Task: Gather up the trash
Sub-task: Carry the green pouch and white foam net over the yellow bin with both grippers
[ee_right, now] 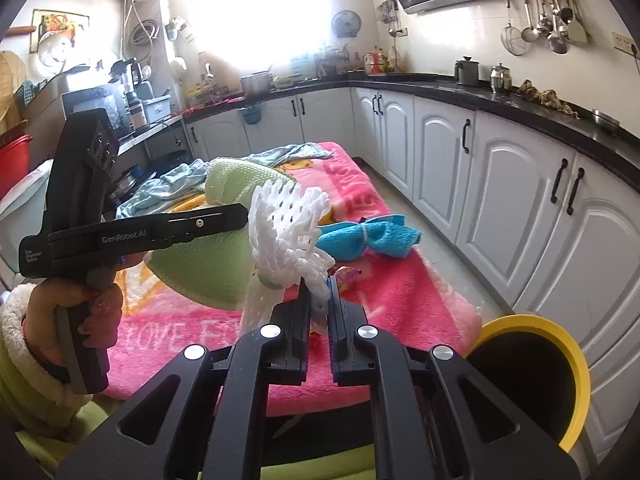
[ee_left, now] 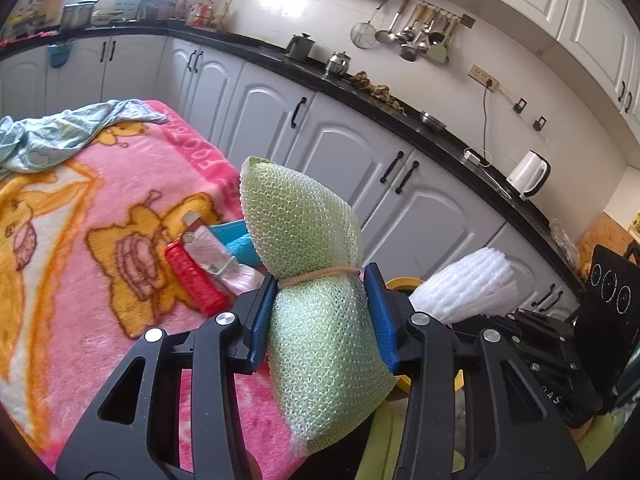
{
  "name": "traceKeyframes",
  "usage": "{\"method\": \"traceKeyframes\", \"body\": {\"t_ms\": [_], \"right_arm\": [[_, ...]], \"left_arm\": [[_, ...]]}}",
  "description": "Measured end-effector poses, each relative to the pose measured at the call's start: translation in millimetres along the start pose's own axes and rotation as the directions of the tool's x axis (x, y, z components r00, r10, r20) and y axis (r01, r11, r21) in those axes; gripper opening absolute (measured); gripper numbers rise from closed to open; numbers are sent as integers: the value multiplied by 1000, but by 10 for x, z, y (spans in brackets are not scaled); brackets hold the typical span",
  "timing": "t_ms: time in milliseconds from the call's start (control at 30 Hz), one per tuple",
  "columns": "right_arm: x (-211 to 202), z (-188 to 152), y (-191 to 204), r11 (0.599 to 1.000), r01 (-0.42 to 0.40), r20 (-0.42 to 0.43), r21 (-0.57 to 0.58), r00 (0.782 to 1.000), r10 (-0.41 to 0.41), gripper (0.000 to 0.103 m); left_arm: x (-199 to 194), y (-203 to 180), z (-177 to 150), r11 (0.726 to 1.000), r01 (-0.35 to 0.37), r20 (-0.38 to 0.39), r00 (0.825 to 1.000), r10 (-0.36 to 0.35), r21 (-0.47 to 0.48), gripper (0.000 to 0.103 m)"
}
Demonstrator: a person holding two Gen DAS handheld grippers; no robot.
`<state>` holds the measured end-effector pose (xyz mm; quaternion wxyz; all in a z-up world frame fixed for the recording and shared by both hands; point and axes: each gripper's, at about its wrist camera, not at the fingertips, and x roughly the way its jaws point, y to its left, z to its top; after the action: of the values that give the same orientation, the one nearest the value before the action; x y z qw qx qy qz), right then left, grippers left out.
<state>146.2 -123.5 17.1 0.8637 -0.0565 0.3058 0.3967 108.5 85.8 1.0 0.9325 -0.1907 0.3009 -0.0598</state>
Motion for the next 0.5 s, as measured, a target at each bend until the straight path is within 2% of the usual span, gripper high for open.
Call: {"method": "traceKeyframes", "body": {"t_ms": [500], "right_arm": [[-536, -118, -412, 993, 92, 67, 77, 993, -98, 8]], "left_arm": [[272, -482, 0, 994, 68, -35, 997, -65, 82, 35]]}}
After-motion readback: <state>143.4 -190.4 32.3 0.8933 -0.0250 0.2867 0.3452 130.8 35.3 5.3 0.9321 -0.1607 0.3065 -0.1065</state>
